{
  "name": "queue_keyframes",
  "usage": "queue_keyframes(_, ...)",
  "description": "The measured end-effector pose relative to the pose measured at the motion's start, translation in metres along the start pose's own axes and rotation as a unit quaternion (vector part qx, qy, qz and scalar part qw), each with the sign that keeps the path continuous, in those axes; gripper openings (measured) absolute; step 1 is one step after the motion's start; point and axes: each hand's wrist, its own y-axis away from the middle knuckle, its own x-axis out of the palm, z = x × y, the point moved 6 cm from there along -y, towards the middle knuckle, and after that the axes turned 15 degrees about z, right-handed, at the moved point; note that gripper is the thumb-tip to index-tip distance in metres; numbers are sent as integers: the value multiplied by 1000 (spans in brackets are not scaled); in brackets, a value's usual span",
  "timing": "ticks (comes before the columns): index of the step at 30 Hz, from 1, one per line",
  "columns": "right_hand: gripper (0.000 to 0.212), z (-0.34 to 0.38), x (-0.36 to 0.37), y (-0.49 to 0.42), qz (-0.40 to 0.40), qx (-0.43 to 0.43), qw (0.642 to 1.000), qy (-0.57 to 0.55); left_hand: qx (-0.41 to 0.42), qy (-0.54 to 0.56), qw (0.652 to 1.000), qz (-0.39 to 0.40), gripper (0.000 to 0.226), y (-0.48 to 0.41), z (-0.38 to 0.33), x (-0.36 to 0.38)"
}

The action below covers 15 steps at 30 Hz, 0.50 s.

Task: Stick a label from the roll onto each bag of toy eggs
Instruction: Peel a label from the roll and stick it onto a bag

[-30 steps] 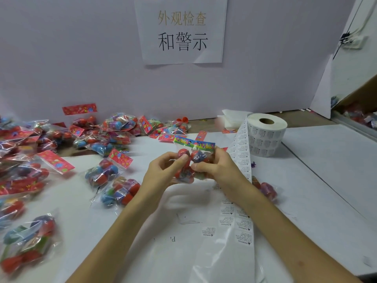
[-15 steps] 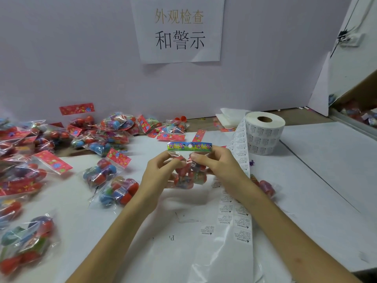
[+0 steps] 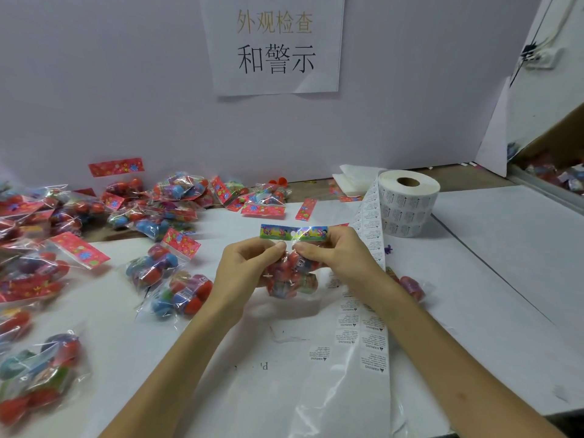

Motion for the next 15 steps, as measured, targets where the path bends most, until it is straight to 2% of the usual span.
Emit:
queue_keyframes(6,6,0,1,1,11,16,1000,19,-5,31,999,-27,21,5,-7,4)
queue_keyframes(11,23,-1,11,3,34,35,999,4,19,55,994,-87,19,11,-14,-5)
queue_keyframes(15,16,1,11,3,27,27,999,1,-3,75,992,-104,31,12,-13,-4)
